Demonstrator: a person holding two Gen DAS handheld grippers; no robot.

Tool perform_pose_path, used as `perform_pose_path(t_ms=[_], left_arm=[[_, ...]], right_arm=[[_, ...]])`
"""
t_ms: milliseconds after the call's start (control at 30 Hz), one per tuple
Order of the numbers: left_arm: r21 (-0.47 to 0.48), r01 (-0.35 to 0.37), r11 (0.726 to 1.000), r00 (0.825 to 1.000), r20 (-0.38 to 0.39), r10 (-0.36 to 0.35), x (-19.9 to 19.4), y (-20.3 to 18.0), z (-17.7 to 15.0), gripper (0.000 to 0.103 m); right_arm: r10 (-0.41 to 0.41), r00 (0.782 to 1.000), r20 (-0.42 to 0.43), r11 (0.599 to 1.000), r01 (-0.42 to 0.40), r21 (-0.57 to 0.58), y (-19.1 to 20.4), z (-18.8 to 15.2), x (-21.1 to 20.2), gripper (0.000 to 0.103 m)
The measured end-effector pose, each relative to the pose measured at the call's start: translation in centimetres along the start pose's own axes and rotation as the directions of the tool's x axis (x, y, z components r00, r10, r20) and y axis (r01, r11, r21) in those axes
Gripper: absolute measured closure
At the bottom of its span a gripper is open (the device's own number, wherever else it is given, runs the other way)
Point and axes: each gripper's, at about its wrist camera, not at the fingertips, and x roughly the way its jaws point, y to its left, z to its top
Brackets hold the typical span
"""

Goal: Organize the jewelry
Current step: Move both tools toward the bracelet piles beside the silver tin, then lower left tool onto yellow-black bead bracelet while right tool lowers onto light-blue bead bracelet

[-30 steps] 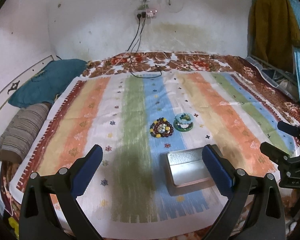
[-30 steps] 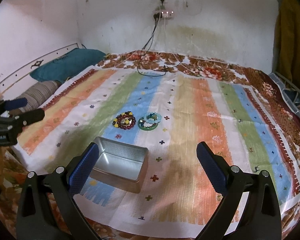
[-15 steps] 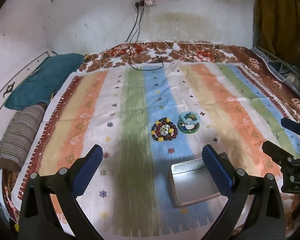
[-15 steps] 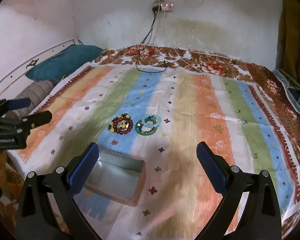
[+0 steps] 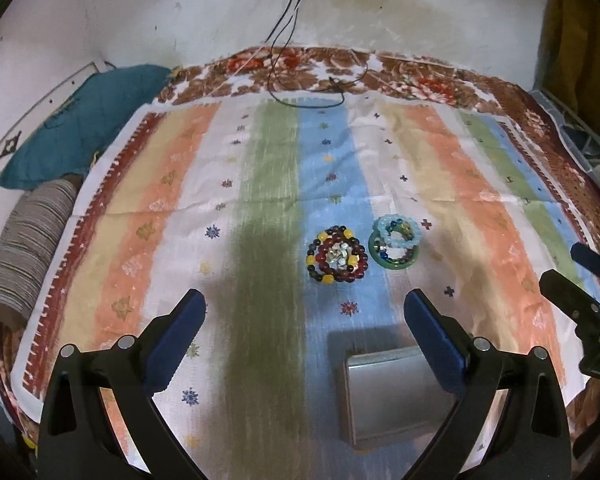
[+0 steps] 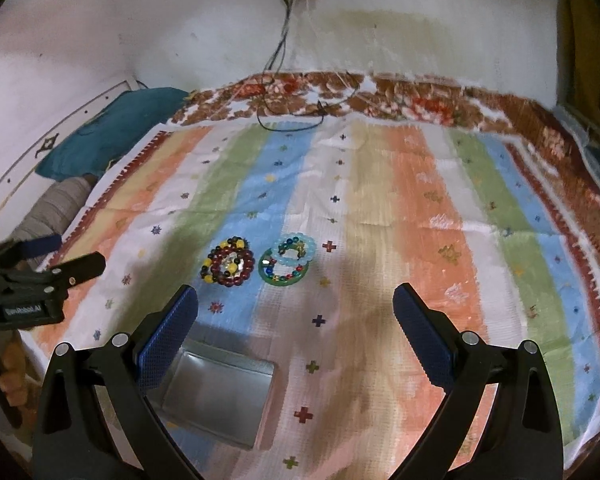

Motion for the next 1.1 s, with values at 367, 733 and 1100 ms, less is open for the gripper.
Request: perform_pose_path(t_ms=[367,733,1100], left_arm=[[-0.048,-0.004,0.999,0.997,-0.081,0.0,4.7,0.3,1.9,0.006],[-0.06,-0.008,0.998,0.988,-0.154,-0.001,9.5,0.3,2.6,0.006],[-0.053,0.006,0.999,0.983,-0.183,-0.015,12.8,0.6,2.9,0.008]], right_arm=[[-0.028,0.999,-0.027,0.999,0.029,0.026,-0.4,2.1,3.7,0.004],[0.002,0.994,-0.108,0.99,0.013,0.142,-2.5,3.1,9.0,0.004],[0.003,0.985,-0.171,0.987,0.025,0.159,-3.2,3.8,13.5,0.004]])
